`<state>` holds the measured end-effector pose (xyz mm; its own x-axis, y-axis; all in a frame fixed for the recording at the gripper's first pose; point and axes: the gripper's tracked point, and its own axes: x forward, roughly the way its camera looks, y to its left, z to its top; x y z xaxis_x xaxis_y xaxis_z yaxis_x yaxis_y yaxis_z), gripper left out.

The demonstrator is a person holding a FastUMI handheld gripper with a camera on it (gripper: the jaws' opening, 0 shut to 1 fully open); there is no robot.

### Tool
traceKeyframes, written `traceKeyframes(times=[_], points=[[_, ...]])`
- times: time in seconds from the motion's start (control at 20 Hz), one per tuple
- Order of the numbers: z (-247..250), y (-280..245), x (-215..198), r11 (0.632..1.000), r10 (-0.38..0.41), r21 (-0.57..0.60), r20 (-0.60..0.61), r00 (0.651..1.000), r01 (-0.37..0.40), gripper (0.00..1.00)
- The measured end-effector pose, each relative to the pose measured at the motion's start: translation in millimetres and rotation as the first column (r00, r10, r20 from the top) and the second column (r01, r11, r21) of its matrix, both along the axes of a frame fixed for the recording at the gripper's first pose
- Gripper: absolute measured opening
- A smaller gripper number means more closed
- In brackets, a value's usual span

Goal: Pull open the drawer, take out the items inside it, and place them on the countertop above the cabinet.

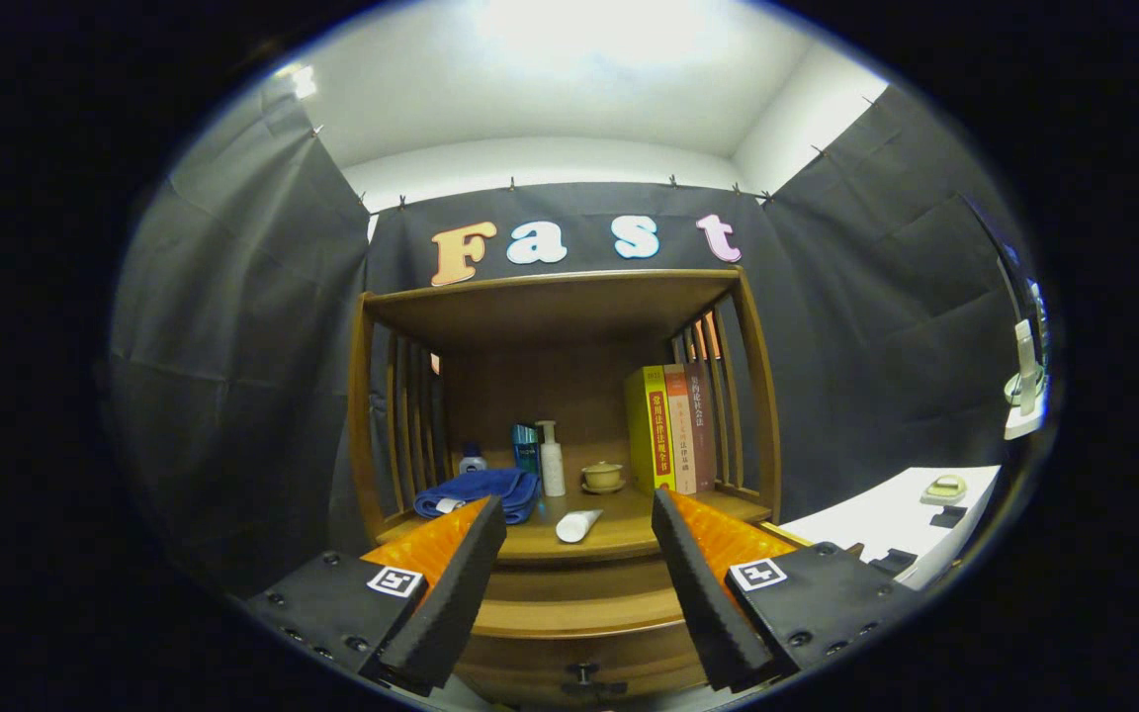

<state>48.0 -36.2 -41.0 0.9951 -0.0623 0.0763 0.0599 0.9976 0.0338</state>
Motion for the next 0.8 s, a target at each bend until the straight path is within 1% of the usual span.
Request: traceKeyframes(times=[0.2, 0.3, 0.5, 0.65, 0.8], points=[[-54.3, -14.9, -32.4, 0.997, -0.055, -0.061, 0.034, 0.998, 0.056, 0.97], [-82.7, -16.2, -32.1, 0.995, -0.078, -0.056, 0.027, 0.997, 0.079, 0.97], [-134.9, -6.1, -28.3, 1.0, -0.025, -0.01, -0.05, 0.998, 0.025, 0.97], [-166.8, -5.2, -26.6, 1.0, -0.013, -0.008, -0.112, 0.994, 0.013, 0.97], [-186.8, -3.2, -21.9, 1.0, 0.001, -0.021, -0.141, 0.99, -0.004, 0.97]])
